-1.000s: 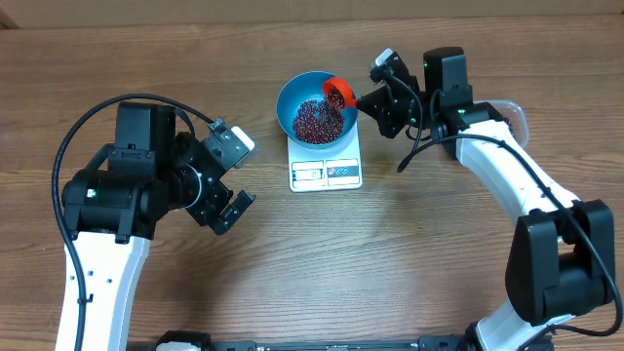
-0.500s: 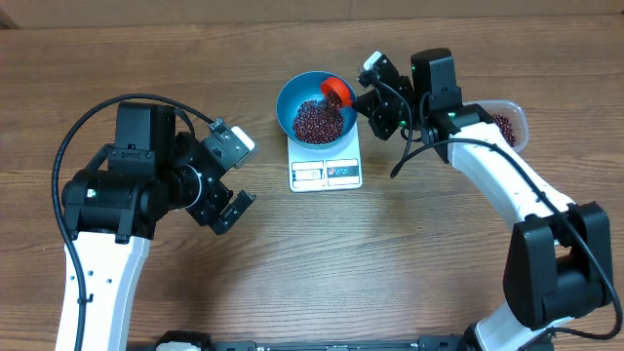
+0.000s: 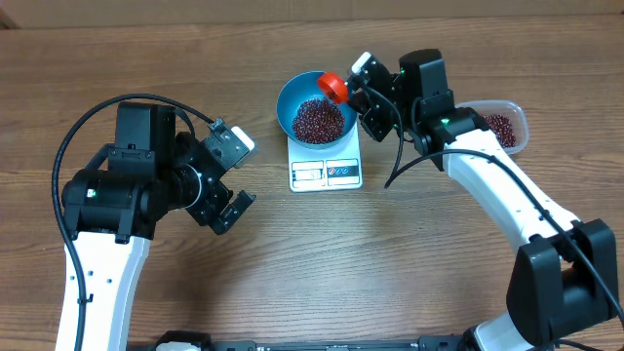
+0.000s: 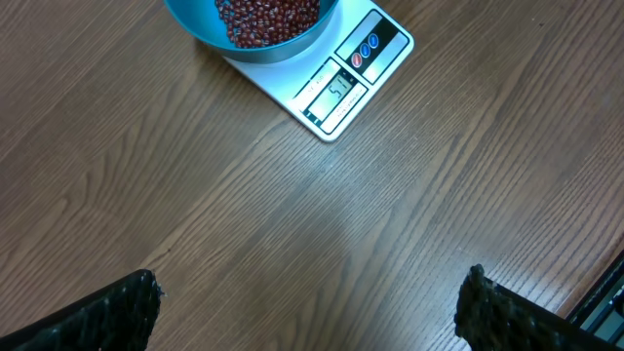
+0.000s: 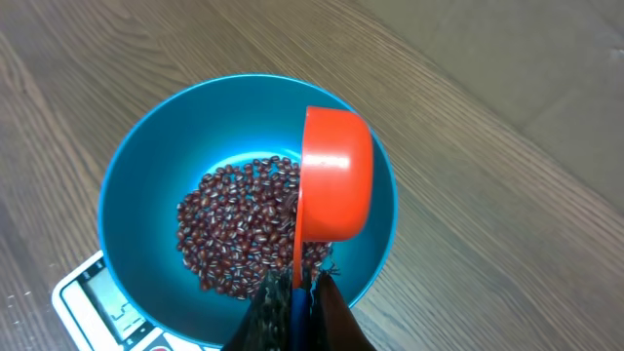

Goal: Scoop item into bowl and weigh 150g on scale
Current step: 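Tilt the scoop with the right gripper to pour beans into bowl, then carry the empty scoop with the right gripper back to the bean tub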

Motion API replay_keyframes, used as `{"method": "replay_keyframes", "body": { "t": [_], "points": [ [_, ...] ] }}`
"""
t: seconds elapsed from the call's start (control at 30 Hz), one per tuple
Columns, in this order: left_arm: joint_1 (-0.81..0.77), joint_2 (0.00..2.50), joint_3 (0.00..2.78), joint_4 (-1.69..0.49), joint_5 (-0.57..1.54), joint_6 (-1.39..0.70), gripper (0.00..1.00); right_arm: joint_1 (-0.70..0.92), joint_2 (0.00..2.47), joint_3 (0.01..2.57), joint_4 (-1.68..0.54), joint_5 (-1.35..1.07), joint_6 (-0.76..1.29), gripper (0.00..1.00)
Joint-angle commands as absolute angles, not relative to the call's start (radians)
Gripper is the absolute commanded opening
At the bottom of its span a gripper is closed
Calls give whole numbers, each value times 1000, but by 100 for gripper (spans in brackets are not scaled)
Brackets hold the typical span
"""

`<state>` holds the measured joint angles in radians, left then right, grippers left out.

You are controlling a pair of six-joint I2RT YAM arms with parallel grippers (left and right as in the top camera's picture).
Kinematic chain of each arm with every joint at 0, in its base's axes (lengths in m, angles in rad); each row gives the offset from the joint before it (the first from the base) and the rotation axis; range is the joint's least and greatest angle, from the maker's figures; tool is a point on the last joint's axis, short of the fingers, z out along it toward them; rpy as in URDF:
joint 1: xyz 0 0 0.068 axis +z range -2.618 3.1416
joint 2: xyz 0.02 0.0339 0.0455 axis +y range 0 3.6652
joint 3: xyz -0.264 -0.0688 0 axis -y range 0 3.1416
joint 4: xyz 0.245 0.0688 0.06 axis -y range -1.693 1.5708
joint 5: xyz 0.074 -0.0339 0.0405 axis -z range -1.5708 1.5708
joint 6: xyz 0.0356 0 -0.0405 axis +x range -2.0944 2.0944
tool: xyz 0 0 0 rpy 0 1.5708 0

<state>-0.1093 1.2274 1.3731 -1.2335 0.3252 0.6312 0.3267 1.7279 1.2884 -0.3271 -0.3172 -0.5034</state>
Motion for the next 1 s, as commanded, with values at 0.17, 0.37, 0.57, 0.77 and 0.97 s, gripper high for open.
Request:
{"method": "replay_keyframes", "body": {
  "t": [0.17,0.37,0.57,0.77,0.97],
  "points": [
    [-112,1230,1368,-1233,326,621,100,350,1644,1312,-321,-158,-550,4],
    [-112,1230,1368,-1233,326,621,100,350,1628,1312,-367,-216,-338,4],
    [-112,1230,1368,-1233,325,621,100,336,1562,1312,-376,-229,-344,4],
    [-112,1230,1368,-1233,326,621,100,254,1445,1312,-430,98,-352,4],
    [-112,1230,1368,-1233,325,621,100,115,1435,1312,-570,345,-477,4]
  ]
}}
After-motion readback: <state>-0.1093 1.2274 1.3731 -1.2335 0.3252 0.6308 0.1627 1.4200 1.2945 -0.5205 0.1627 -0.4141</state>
